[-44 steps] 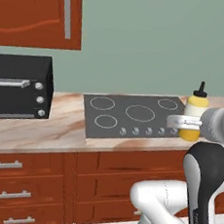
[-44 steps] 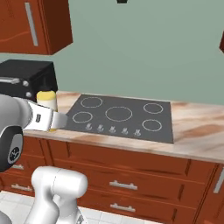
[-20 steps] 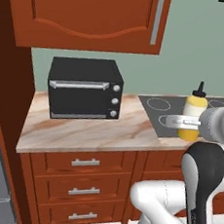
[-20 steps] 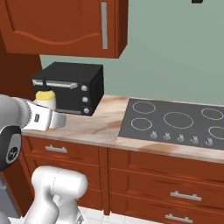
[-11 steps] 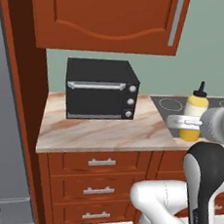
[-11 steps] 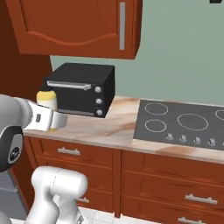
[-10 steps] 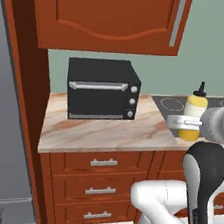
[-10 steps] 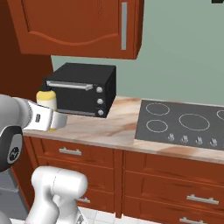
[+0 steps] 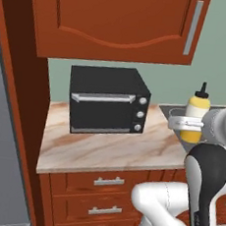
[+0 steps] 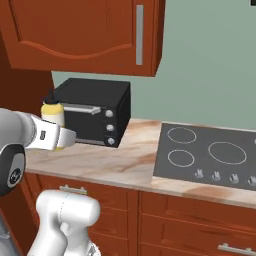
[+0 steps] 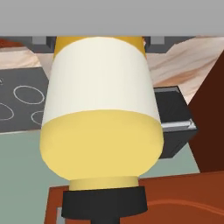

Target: Take 2 condiments from the cabinet and move them on the counter near the stove.Make sure the condiments are lined up with each other, next to each other.

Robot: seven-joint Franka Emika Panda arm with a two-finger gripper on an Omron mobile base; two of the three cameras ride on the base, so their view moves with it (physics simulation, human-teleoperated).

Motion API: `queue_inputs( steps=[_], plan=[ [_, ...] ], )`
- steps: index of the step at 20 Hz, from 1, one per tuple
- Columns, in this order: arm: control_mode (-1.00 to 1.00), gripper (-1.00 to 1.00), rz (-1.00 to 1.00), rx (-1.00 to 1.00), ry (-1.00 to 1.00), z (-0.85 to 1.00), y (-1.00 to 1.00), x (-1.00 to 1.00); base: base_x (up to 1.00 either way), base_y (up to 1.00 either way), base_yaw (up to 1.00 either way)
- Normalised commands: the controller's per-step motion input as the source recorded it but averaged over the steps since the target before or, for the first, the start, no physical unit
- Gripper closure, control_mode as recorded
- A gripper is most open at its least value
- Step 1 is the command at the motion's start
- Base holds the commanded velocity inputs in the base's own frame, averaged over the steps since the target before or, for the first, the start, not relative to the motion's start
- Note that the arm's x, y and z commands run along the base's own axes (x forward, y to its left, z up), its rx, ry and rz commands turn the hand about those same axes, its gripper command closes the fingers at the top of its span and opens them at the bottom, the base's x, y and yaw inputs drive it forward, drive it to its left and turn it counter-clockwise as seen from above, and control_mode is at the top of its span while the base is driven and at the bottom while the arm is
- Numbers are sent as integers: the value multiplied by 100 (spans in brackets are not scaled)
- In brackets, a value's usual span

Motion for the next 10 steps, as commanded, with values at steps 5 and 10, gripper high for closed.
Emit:
queue_inputs(
  steps=[5,10],
  plan=[
    [100,100,0,0,0,0,0,0,58,4,0],
    [100,100,0,0,0,0,0,0,42,0,0]
  ],
)
